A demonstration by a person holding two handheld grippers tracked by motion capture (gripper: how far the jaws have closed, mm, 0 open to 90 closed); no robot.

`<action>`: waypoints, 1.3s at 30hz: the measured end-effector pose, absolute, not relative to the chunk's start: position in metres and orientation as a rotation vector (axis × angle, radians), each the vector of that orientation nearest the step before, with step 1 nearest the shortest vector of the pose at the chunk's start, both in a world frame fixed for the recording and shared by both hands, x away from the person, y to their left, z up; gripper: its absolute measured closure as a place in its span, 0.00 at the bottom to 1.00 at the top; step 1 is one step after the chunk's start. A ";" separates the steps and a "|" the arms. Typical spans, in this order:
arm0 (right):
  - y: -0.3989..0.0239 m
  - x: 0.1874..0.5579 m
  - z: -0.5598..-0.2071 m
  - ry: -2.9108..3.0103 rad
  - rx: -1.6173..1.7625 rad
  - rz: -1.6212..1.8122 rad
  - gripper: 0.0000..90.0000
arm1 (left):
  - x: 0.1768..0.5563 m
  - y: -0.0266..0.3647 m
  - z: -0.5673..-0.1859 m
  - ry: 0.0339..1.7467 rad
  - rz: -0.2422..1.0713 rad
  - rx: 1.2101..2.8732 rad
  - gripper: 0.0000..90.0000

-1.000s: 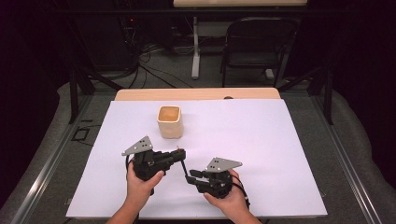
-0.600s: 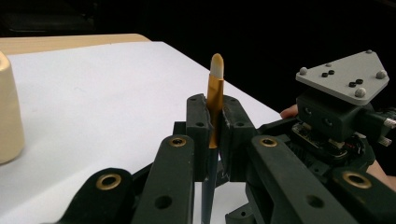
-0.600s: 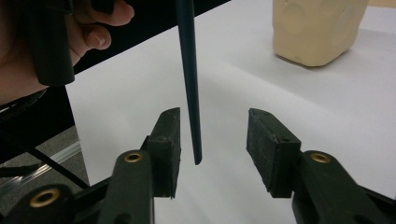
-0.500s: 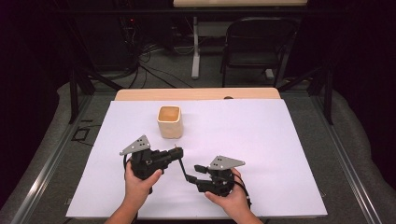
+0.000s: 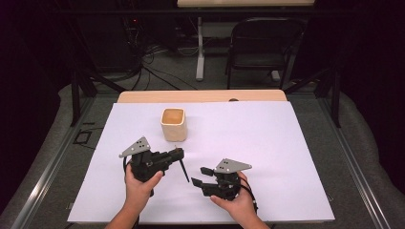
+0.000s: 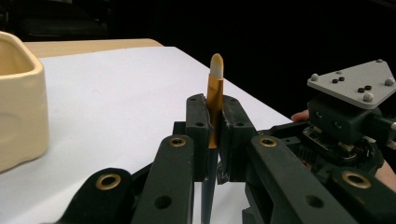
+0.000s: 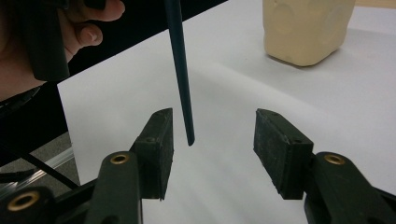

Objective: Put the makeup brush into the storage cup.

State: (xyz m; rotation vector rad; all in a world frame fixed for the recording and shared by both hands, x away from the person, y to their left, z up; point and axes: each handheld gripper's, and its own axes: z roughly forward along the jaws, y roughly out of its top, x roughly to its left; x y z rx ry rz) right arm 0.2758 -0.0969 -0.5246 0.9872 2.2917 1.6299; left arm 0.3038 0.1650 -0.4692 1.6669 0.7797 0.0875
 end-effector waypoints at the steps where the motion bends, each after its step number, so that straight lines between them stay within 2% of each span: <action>1: -0.098 0.276 -0.525 2.292 0.986 1.625 0.53 | 0.304 0.166 -0.470 0.780 0.095 1.667 0.93; 16: -0.105 0.279 -0.526 2.274 1.016 1.623 0.53 | 0.307 0.176 -0.472 0.811 0.192 1.656 0.93; 39: -0.108 0.281 -0.528 2.262 1.037 1.628 0.52 | 0.308 0.189 -0.472 0.866 0.418 1.654 0.93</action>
